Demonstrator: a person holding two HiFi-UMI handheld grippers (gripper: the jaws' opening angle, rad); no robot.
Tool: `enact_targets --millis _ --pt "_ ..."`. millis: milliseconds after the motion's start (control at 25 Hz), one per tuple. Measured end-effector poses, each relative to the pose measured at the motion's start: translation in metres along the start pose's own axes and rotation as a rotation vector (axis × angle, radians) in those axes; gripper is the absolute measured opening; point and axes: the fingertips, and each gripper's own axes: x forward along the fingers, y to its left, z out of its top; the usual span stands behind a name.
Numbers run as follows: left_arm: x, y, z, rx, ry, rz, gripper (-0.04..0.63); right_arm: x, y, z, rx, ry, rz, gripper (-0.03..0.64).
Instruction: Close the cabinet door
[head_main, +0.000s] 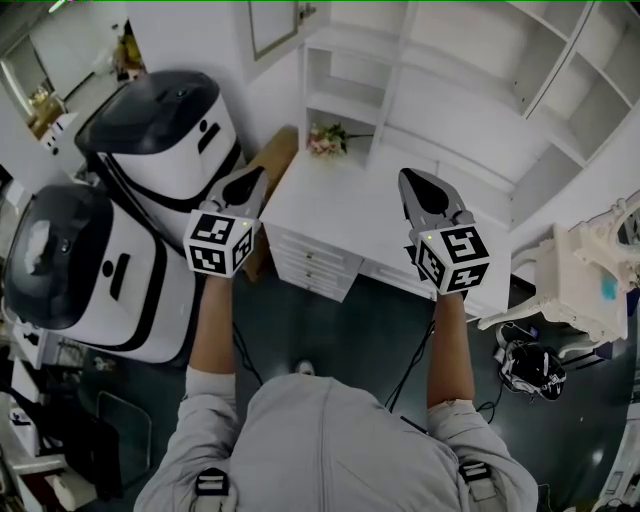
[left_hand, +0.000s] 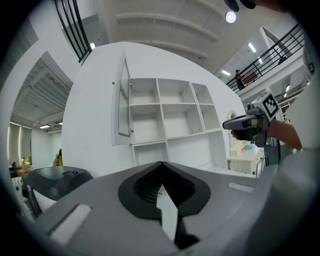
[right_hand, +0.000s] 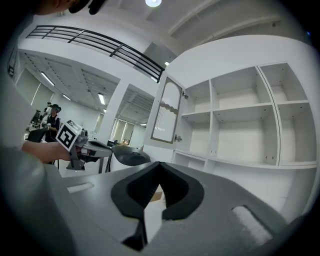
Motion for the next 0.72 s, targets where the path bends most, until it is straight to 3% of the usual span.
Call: enact_targets --millis 520,600,720 --pt "0.043 0.065 -0.007 -0.001 -0.002 0.022 0.017 0.062 -0.009 -0.01 0.029 0.017 -0.033 0.002" --pt "0.047 0.068 -0.007 -0.007 -0.005 0.03 0.069 0.063 -0.012 -0.012 0.025 0.023 -0.037 0.002" --pt "0.053 0.074 -0.008 -0.01 0.002 0.036 0.082 0.067 -0.019 -0.011 0.038 0.015 -0.052 0.002"
